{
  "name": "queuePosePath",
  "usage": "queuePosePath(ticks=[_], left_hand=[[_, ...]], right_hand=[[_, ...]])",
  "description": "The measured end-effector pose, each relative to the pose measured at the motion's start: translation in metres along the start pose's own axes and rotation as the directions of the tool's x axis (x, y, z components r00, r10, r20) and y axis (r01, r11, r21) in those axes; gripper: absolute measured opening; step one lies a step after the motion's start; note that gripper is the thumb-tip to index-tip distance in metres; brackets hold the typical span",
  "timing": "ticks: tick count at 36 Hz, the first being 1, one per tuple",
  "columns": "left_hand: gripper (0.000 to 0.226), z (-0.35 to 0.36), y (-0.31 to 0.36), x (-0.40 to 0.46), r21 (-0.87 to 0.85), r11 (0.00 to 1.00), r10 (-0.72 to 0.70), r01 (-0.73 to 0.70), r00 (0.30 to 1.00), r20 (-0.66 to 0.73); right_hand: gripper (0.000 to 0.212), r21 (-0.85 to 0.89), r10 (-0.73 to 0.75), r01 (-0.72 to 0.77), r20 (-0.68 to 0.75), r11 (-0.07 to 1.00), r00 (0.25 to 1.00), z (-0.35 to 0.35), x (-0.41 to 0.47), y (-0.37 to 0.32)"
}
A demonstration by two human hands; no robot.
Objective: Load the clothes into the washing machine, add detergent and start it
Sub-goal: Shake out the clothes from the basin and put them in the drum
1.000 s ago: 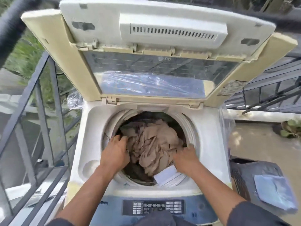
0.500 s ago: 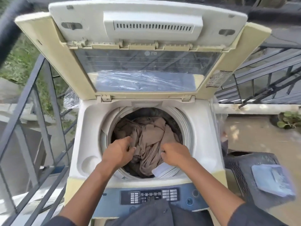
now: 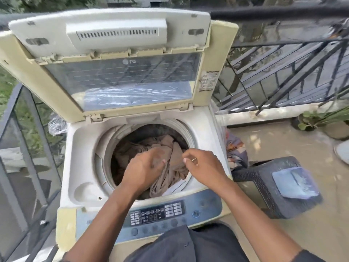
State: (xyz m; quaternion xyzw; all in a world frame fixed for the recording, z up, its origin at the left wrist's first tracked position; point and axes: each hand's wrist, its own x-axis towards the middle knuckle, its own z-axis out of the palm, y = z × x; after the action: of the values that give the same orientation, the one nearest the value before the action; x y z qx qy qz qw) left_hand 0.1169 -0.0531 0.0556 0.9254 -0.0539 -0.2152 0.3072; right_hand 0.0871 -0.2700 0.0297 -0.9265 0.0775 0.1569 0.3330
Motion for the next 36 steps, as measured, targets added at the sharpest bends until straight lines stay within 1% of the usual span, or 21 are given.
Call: queuePosePath(ticks=[4, 5, 11, 13, 16, 18, 21, 23, 25, 28, 29, 32, 36], left_hand=[[0.052, 0.01, 0.033, 0.013, -0.031, 0.997, 0.074, -0.073, 0.997, 0.012], [0.05, 0.013, 0.043, 0.017, -0.043, 0.995, 0.095, -0.095, 0.995, 0.012], [0.024, 0.043, 0.11, 0.052, -0.146, 0.965, 0.228, -0.217, 0.971, 0.065], [0.02, 0.053, 0.126, 0.063, -0.2, 0.955, 0.242, -0.22, 0.966, 0.091], [0.023, 0.081, 0.157, 0.088, -0.265, 0.943, 0.243, -0.201, 0.961, 0.135], [0.019, 0.101, 0.179, 0.108, -0.27, 0.942, 0.247, -0.198, 0.955, 0.165], [0.012, 0.134, 0.21, 0.139, -0.219, 0.954, 0.25, -0.204, 0.945, 0.21], [0.012, 0.157, 0.225, 0.162, -0.182, 0.969, 0.213, -0.169, 0.941, 0.263], [0.009, 0.183, 0.235, 0.185, -0.162, 0.982, 0.147, -0.099, 0.938, 0.314], [0.023, 0.22, 0.24, 0.219, -0.072, 0.997, 0.045, -0.02, 0.93, 0.366], [0.028, 0.231, 0.241, 0.23, -0.03, 1.0, 0.01, 0.001, 0.925, 0.381], [0.027, 0.266, 0.235, 0.254, 0.114, 0.991, -0.11, 0.068, 0.902, 0.418], [0.041, 0.317, 0.208, 0.28, 0.346, 0.937, -0.209, 0.052, 0.877, 0.433]], right_hand=[[0.013, 0.081, 0.018, -0.011, -0.092, 0.997, 0.996, -0.023, -0.005, 0.017], [0.013, 0.098, 0.022, -0.011, -0.115, 0.995, 0.993, -0.029, -0.006, 0.023], [0.015, 0.184, 0.11, -0.07, -0.218, 0.98, 0.97, -0.07, -0.002, 0.075], [0.017, 0.195, 0.125, -0.08, -0.23, 0.977, 0.965, -0.079, 0.002, 0.091], [0.023, 0.208, 0.173, -0.124, -0.237, 0.97, 0.956, -0.099, 0.014, 0.13], [0.02, 0.193, 0.204, -0.16, -0.231, 0.968, 0.951, -0.111, 0.024, 0.161], [0.019, 0.168, 0.262, -0.231, -0.196, 0.958, 0.945, -0.121, 0.043, 0.21], [0.022, 0.106, 0.302, -0.287, -0.165, 0.952, 0.939, -0.123, 0.06, 0.243], [0.029, 0.052, 0.344, -0.34, -0.114, 0.939, 0.932, -0.122, 0.078, 0.273], [0.033, -0.006, 0.38, -0.38, -0.021, 0.925, 0.925, -0.12, 0.103, 0.31], [0.033, -0.014, 0.385, -0.385, 0.003, 0.923, 0.923, -0.118, 0.112, 0.322], [0.033, -0.025, 0.442, -0.442, 0.089, 0.897, 0.892, -0.11, 0.139, 0.353], [0.038, -0.021, 0.497, -0.503, 0.194, 0.864, 0.846, -0.076, 0.179, 0.398]])
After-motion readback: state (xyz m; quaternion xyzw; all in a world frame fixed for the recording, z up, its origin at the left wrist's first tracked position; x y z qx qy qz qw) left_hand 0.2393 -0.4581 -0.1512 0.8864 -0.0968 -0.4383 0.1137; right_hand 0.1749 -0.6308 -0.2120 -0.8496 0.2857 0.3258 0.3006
